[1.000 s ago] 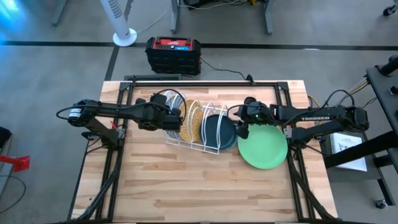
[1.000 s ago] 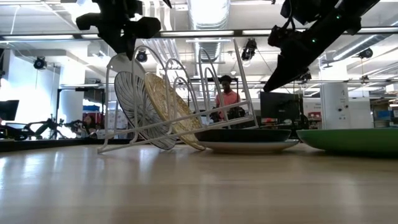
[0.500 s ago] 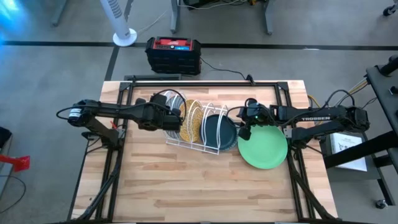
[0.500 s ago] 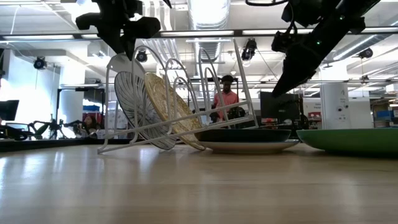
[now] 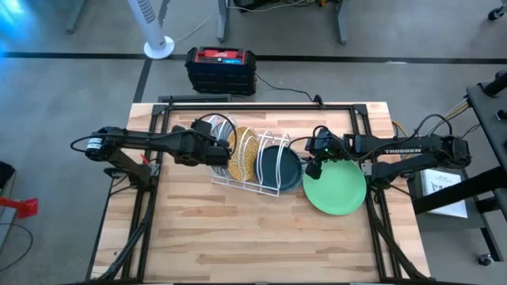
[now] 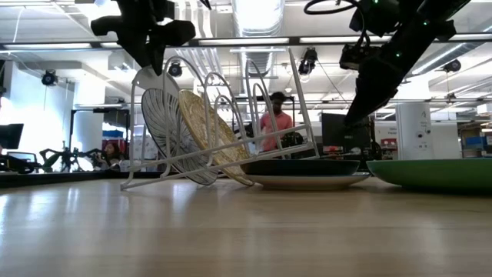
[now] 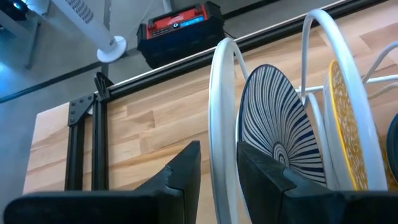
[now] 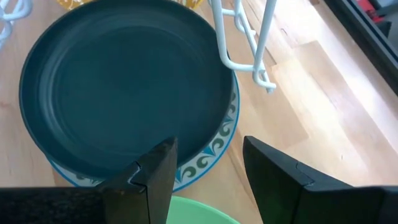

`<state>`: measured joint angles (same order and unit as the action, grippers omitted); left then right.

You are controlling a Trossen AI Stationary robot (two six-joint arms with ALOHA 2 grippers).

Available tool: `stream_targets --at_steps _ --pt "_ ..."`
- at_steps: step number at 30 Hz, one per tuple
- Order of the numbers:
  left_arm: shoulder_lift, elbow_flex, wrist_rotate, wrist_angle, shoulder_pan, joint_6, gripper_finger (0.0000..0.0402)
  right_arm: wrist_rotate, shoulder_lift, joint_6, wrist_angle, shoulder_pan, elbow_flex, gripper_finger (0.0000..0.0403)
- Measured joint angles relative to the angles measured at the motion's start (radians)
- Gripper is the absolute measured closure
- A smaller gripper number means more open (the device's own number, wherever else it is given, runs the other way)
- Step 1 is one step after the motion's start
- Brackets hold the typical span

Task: Sort dishes
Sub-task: Adjust the dish rack

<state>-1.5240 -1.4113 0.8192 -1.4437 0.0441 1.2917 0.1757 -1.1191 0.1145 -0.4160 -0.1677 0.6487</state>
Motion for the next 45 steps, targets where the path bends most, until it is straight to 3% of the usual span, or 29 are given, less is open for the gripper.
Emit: stream_targets --at_steps 10,17,34,40,45 --pt "0.014 0.000 -0.033 0.001 0.006 -0.018 0.0309 0.000 0.000 -0.019 0.008 0.000 0.000 0.0224" --pt "0.027 0.000 -0.032 0.000 0.012 -0.031 0.0309 0.007 0.000 -0.020 0.111 0.000 0.000 0.0224" --pt "0.160 0.000 -0.031 -0.016 0.036 -0.109 0.0309 -0.017 0.000 -0.025 0.031 0.000 -0.005 0.0224" --pt "0.165 0.000 -0.067 0.105 0.121 -0.234 0.0309 -0.144 -0.001 -0.008 0.027 0.027 -0.014 0.0229" --pt "0.145 0.000 0.014 0.100 0.224 -0.160 0.0309 -0.148 -0.001 0.016 0.032 0.088 -0.017 0.0241"
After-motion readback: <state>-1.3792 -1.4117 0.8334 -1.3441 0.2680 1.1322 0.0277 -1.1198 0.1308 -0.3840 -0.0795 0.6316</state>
